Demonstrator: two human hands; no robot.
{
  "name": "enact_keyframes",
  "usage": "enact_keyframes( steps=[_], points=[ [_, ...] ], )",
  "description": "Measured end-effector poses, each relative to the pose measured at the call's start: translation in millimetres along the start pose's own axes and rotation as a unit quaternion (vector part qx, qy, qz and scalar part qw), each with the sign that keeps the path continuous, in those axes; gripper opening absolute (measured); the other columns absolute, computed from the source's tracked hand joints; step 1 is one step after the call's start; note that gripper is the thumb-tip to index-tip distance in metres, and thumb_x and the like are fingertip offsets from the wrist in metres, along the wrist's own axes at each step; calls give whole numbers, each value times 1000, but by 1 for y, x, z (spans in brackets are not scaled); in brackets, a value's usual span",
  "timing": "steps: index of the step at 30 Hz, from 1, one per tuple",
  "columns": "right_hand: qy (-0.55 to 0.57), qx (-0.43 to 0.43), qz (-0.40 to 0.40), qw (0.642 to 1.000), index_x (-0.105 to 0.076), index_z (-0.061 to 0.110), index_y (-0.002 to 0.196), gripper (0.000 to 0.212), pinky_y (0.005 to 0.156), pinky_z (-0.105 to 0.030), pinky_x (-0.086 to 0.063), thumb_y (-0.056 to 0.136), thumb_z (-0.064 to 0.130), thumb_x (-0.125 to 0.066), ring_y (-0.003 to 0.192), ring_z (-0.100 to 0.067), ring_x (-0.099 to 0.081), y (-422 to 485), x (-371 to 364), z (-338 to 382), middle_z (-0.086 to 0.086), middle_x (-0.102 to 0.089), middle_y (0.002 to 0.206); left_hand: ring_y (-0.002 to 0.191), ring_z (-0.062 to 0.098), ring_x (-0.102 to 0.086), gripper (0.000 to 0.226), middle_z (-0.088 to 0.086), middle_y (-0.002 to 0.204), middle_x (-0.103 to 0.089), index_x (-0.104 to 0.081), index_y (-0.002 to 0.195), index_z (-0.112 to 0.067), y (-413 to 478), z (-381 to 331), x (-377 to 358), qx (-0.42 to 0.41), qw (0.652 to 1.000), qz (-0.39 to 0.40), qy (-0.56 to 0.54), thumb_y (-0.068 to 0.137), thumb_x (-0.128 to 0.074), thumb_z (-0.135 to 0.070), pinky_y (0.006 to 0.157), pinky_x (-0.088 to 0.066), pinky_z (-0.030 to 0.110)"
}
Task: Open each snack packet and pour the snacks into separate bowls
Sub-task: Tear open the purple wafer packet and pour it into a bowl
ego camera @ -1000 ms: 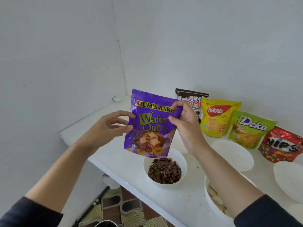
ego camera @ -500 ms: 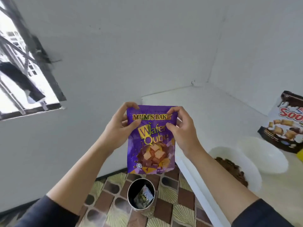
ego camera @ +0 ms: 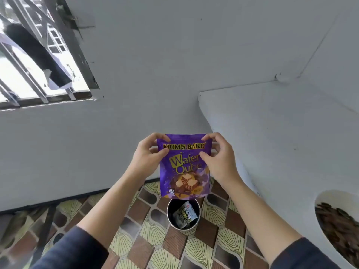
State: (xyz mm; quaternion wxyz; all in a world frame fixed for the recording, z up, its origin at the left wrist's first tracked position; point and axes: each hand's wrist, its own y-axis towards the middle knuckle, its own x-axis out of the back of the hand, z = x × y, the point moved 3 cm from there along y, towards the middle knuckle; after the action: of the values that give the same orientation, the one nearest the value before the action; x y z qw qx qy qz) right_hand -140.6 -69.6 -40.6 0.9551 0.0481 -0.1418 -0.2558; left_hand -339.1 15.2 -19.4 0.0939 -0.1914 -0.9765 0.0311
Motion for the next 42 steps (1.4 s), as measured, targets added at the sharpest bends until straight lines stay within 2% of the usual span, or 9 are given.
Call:
enact_keyframes(
  steps=[5,12,17,23,27,31,35,39,42],
  points=[
    [-56,-16,6,998,-56,26,104,37,68,-17,-60,87,-2,-72,102,-8,-66,26,-27,-88,2,-64,116,91,14,-75,8,13,113,-69,-66,103,-13,47,87,-17,41,999,-8,-6,100,-61,-7,62,-61,28],
    [-80,-66,-10,995,-63,21,100,29,82,-34,-62,86,-3,-71,103,-7,-64,40,-81,-280,5,-63,112,78,-3,-72,12,5,107,-66,-65,109,-9,101,265,-55,111,994,-15,-3,100,-59,-3,60,-63,26],
    [-95,-109,14,989,-63,20,94,30,83,-21,-58,84,-9,-68,99,-6,-66,31,-114,-410,-4,-67,110,72,-3,-69,15,1,101,-67,-66,110,-5,124,387,-77,152,988,2,26,100,-57,0,48,-49,11],
    [-160,-218,112,956,-68,21,111,23,85,-17,-42,92,9,-68,116,-11,-58,12,-129,-479,0,-62,126,113,19,-61,23,-1,124,-61,-64,119,-21,128,483,-83,245,947,134,159,97,-62,-15,90,-53,35],
    [-138,-202,129,961,-66,24,117,24,98,-25,-46,94,17,-68,118,-9,-58,20,-127,-450,9,-63,123,114,18,-60,27,-2,121,-62,-63,125,-21,134,455,-78,231,946,144,175,98,-61,-17,90,-46,30],
    [-119,-193,137,964,-65,26,117,23,100,-28,-48,94,21,-68,115,-7,-60,30,-117,-394,12,-64,119,71,4,-54,18,3,117,-66,-66,117,-22,138,387,-70,185,961,108,172,100,-60,-20,62,-42,21],
    [-99,-159,137,973,-65,28,115,21,89,-18,-46,95,25,-67,110,-4,-61,40,-97,-298,13,-66,113,94,26,-70,12,16,107,-68,-68,109,-24,125,288,-63,144,972,101,158,101,-60,-25,71,-49,25],
    [-77,-107,114,985,-67,27,113,18,91,-20,-53,95,25,-68,100,2,-63,51,-57,-168,14,-68,104,91,29,-71,8,8,90,-67,-68,99,-27,110,162,-53,61,979,123,150,100,-61,-24,82,-57,43],
    [-59,-53,71,994,-66,25,114,19,92,-24,-55,95,23,-68,100,1,-64,53,-15,-69,14,-68,102,81,18,-68,12,0,85,-66,-67,94,-33,101,63,-49,-27,978,142,150,100,-61,-24,74,-52,30]
  ],
)
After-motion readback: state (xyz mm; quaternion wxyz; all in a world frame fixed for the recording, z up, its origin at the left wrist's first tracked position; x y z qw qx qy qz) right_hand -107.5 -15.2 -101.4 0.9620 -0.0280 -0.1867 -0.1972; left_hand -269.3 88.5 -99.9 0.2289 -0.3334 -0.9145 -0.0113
